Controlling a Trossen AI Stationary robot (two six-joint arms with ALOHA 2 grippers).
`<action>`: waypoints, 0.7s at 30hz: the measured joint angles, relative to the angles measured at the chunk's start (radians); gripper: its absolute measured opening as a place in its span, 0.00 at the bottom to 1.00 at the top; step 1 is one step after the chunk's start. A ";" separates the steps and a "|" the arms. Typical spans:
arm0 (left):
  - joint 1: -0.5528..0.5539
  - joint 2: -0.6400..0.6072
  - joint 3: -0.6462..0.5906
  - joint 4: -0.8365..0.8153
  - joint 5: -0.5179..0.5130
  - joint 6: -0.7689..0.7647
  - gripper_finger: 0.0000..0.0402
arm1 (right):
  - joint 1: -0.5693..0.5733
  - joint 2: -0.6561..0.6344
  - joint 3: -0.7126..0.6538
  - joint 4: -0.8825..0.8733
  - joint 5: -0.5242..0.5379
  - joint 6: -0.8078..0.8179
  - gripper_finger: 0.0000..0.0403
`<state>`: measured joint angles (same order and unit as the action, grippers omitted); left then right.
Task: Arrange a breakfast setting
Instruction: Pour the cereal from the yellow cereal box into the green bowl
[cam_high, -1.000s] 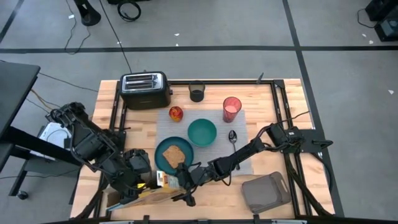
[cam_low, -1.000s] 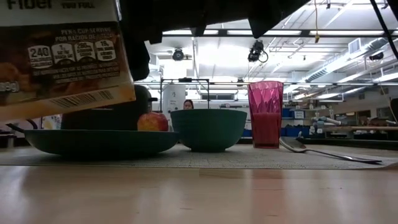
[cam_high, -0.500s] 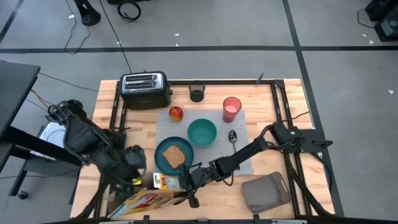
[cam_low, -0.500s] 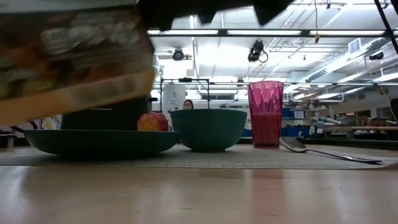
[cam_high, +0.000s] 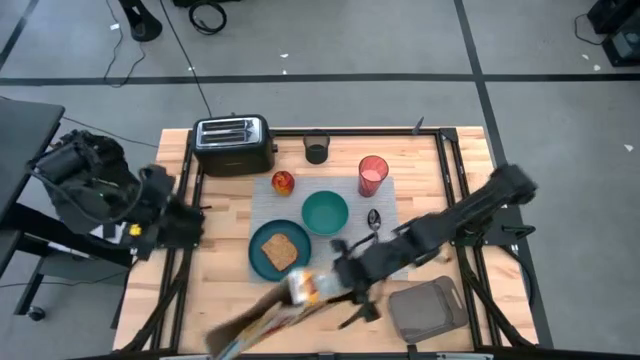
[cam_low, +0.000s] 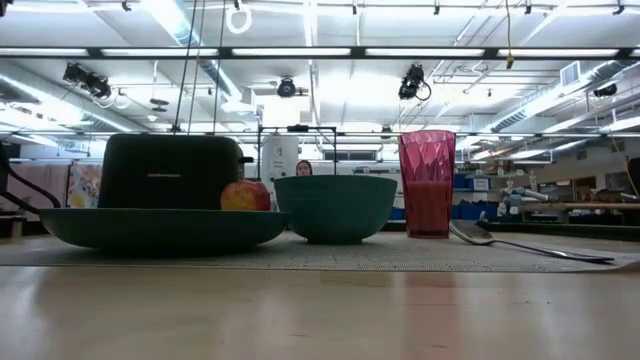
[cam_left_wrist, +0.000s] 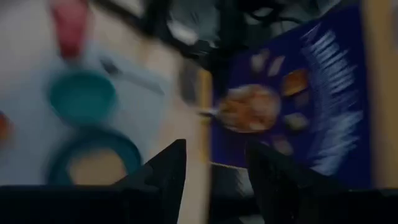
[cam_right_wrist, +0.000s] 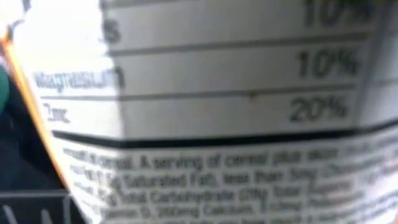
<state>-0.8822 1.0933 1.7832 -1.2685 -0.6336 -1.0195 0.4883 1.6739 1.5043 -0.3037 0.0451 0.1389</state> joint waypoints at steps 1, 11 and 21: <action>-0.001 0.000 0.000 -0.001 -0.050 0.035 0.43 | 0.007 -0.046 0.000 -0.030 0.022 0.017 0.41; 0.134 0.097 -0.092 0.426 -0.219 0.432 0.55 | -0.049 -0.368 0.001 -0.124 0.278 -0.034 0.41; 0.394 0.296 -0.141 1.040 -0.036 0.855 0.77 | -0.194 -0.494 0.001 -0.177 0.083 -0.110 0.41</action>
<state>-0.4878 1.3897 1.6418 -0.2286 -0.6700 -0.1643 0.2945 1.1798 1.5054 -0.4804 0.1276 0.0285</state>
